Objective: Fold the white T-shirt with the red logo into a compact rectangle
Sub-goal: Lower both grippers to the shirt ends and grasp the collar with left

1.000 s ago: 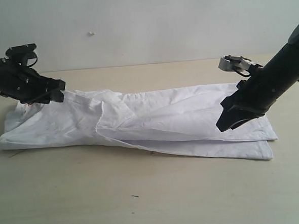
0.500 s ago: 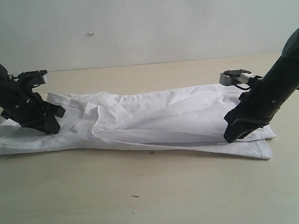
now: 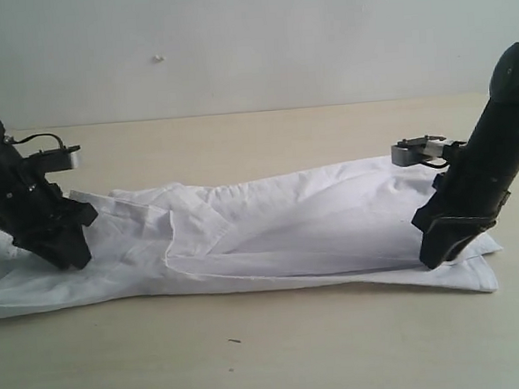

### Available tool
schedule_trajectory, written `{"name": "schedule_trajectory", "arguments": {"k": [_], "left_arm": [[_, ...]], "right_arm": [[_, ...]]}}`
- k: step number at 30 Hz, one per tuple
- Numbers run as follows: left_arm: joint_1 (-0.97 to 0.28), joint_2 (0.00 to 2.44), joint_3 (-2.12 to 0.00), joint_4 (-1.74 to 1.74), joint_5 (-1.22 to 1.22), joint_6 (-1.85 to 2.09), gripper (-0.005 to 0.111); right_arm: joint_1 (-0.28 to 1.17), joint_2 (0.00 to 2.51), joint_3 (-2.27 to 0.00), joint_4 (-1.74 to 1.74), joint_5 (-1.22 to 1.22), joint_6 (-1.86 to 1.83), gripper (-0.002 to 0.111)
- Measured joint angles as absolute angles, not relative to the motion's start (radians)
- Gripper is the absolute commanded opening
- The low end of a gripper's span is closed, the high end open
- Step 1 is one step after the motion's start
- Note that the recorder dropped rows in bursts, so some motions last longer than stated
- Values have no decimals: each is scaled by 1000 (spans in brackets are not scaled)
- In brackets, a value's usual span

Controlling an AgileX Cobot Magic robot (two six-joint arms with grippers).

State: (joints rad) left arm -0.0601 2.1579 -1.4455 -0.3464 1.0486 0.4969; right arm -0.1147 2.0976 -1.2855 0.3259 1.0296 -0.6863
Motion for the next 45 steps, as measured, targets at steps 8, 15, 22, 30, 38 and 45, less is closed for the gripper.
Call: {"name": "schedule_trajectory", "arguments": {"k": [8, 15, 22, 30, 38, 45], "left_arm": [[-40, 2013, -1443, -332, 993, 478, 37], [112, 1978, -1430, -512, 1064, 467, 77], [289, 1978, -1352, -590, 1069, 516, 67], [369, 2040, -1335, -731, 1047, 612, 78], [367, 2147, -1331, -753, 1001, 646, 78], [367, 2163, -1335, -762, 1004, 660, 78]], "right_arm": [[-116, 1976, -1274, 415, 1037, -791, 39], [-116, 1852, -1273, 521, 1037, -800, 39], [-116, 1792, -1273, 611, 1046, -827, 39], [-71, 1780, -1273, 625, 1049, -864, 39], [-47, 1780, -1273, 639, 1049, -878, 39], [-47, 1780, -1273, 645, 1049, -880, 39]]}}
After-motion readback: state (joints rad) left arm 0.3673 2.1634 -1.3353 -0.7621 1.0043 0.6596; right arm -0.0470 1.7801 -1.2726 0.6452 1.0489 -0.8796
